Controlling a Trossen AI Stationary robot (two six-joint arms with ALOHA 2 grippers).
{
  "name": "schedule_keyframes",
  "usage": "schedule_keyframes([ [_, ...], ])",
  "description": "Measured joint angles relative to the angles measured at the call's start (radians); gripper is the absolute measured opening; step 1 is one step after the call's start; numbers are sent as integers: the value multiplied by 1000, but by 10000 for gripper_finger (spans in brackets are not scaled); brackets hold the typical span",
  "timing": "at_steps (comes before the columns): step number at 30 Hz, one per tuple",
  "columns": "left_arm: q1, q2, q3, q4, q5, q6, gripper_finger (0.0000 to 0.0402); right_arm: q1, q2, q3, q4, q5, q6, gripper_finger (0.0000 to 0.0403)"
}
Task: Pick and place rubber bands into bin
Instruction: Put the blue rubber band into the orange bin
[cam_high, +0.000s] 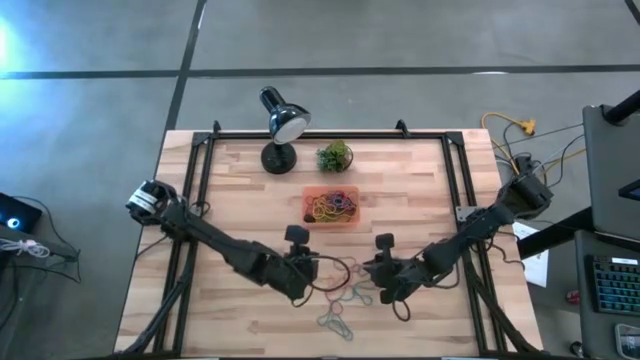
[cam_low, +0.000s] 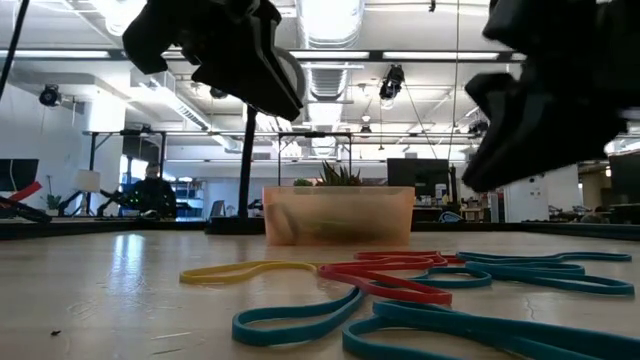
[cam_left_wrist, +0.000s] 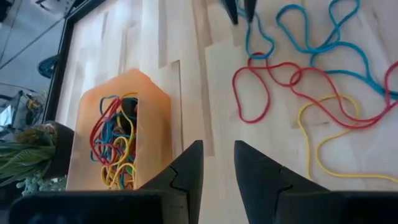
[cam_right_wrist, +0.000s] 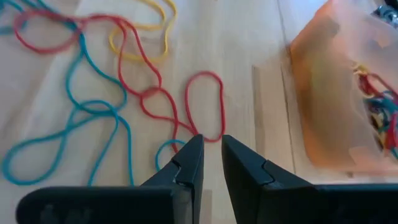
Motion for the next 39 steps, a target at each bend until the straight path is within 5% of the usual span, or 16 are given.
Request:
schedule_keyframes([
  [9,0,-2,-8,-1,-17,1,75,-31,128,-2,8,-16,2,52],
  [39,2,-3,-23,5,-49,2,75,-141,159,0,20,-272,152,52],
])
